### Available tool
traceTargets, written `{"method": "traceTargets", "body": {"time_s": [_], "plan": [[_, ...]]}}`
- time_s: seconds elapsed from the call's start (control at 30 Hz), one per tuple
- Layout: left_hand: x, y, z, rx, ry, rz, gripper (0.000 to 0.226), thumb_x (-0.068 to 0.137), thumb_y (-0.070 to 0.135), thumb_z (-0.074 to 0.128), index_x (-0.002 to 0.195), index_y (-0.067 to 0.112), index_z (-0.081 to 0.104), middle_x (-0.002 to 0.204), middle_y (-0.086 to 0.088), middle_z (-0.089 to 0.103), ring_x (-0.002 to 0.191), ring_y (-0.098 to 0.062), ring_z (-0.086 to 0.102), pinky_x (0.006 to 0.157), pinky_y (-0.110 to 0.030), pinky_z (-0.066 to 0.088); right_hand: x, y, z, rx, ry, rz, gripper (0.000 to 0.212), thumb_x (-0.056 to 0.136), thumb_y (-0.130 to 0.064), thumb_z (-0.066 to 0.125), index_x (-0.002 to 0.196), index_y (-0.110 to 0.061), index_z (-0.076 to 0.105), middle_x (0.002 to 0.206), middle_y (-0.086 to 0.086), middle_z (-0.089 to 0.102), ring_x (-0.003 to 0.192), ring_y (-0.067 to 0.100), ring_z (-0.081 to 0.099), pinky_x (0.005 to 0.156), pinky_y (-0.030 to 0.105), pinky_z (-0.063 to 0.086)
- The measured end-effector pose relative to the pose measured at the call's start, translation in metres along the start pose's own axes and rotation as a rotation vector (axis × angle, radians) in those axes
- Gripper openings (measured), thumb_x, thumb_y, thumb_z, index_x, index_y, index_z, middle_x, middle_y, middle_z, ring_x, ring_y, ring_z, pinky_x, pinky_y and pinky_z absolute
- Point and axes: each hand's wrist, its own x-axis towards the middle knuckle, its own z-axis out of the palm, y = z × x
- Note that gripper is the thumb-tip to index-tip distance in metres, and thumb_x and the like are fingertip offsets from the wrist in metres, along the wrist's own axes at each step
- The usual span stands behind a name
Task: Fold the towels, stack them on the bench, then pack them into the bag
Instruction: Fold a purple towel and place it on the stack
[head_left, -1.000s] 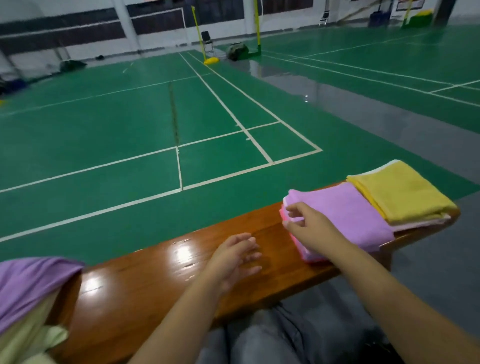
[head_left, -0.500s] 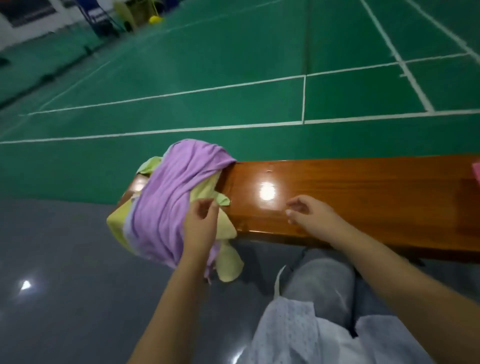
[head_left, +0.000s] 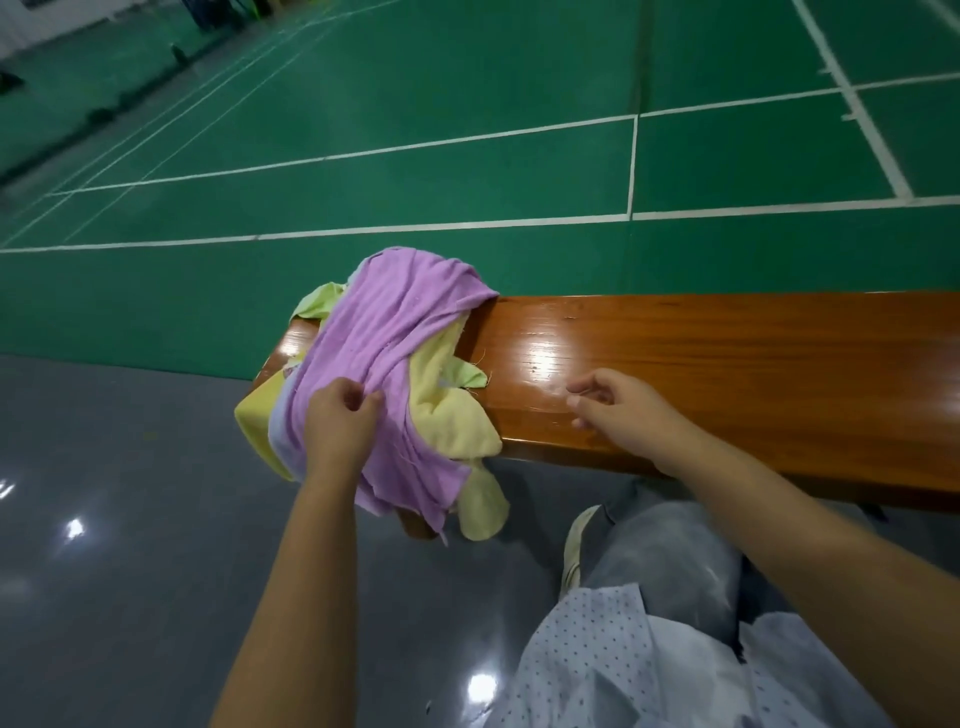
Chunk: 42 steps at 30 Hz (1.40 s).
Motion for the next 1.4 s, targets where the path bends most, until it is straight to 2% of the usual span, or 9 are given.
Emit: {"method": "traceTargets", "body": {"time_s": [0.13,0.37,0.6,0.7,0.87,0.93,1.03,1.13,1.4], "plan": [[0.000,0.011,-0.011,-0.106,0.113,0.056,0.012,0.091,0.020,0.061,0.086,0.010,0.059,0.078,0.003,0.059,0.078,-0.016,0.056,0.070,-0.027,0.039,0.003,-0.003,-0.007,0.030,0.002,-0.010,0.015,0.095,-0.025,0.055,0.110,-0.023,0.056,0.103,-0.002,0.062,0.091,0.011,0.064,0.084,0.038,0.056],[0.020,0.055,-0.041,-0.590,0.093,0.239,0.018,0.094,0.016,0.059,0.079,0.023,0.053,0.076,0.004,0.053,0.069,-0.006,0.048,0.066,-0.024,0.043,0.008,-0.015,-0.021,0.049,0.019,-0.077,0.022,0.095,-0.025,0.055,0.116,-0.020,0.055,0.104,0.000,0.062,0.086,0.008,0.062,0.077,0.033,0.053],[0.012,0.147,-0.038,-0.651,-0.215,0.469,0.017,0.094,0.013,0.058,0.080,0.022,0.055,0.073,0.005,0.055,0.068,-0.005,0.050,0.065,-0.019,0.045,0.022,-0.052,-0.033,0.079,0.075,-0.320,0.056,0.088,-0.029,0.066,0.138,-0.031,0.042,0.137,-0.002,0.046,0.119,0.016,0.051,0.095,0.031,0.046],[-0.002,0.180,-0.023,-0.629,-0.377,0.560,0.017,0.094,0.006,0.057,0.080,0.015,0.054,0.069,0.001,0.055,0.063,-0.005,0.050,0.064,-0.021,0.044,0.027,-0.073,-0.045,0.143,0.132,-0.443,0.062,0.087,-0.023,0.067,0.141,-0.031,0.038,0.140,-0.002,0.041,0.118,0.011,0.048,0.088,0.016,0.042],[-0.024,0.226,-0.014,-0.771,-0.589,0.642,0.016,0.092,-0.001,0.056,0.080,0.011,0.054,0.061,0.010,0.062,0.057,-0.002,0.055,0.059,-0.014,0.047,0.029,-0.092,-0.079,0.107,0.227,-0.573,0.042,0.086,-0.010,0.067,0.126,-0.015,0.057,0.126,0.003,0.055,0.115,0.016,0.051,0.092,0.018,0.041],[-0.031,0.244,-0.017,-0.834,-0.641,0.674,0.012,0.087,0.004,0.060,0.080,0.012,0.056,0.063,0.009,0.060,0.058,-0.003,0.053,0.059,-0.014,0.045,0.025,-0.089,-0.095,0.090,0.228,-0.589,0.026,0.085,-0.002,0.065,0.110,-0.005,0.065,0.110,0.007,0.063,0.103,0.014,0.054,0.086,0.014,0.042],[-0.034,0.266,-0.021,-0.908,-0.662,0.699,0.010,0.082,0.010,0.061,0.076,0.017,0.060,0.066,0.008,0.059,0.060,-0.004,0.051,0.060,-0.014,0.044,0.013,-0.076,-0.123,0.054,0.263,-0.530,0.003,0.083,0.000,0.065,0.085,-0.003,0.063,0.083,0.017,0.064,0.078,0.015,0.051,0.070,0.030,0.046],[-0.031,0.276,-0.021,-0.954,-0.638,0.679,0.016,0.089,0.003,0.059,0.078,0.012,0.054,0.063,0.010,0.060,0.058,-0.002,0.051,0.057,-0.013,0.044,-0.002,-0.054,-0.160,-0.113,0.417,-0.454,0.027,0.077,-0.017,0.072,0.065,-0.021,0.049,0.063,-0.002,0.049,0.064,0.014,0.042,0.056,0.024,0.032],[-0.030,0.284,-0.004,-0.983,-0.589,0.488,0.017,0.094,0.006,0.053,0.078,0.013,0.054,0.060,0.010,0.059,0.055,-0.003,0.051,0.055,-0.015,0.046,-0.040,-0.014,-0.234,-0.227,0.601,-0.254,0.026,0.079,-0.029,0.074,0.068,-0.015,0.055,0.063,0.000,0.050,0.062,0.014,0.042,0.056,0.028,0.032]]}}
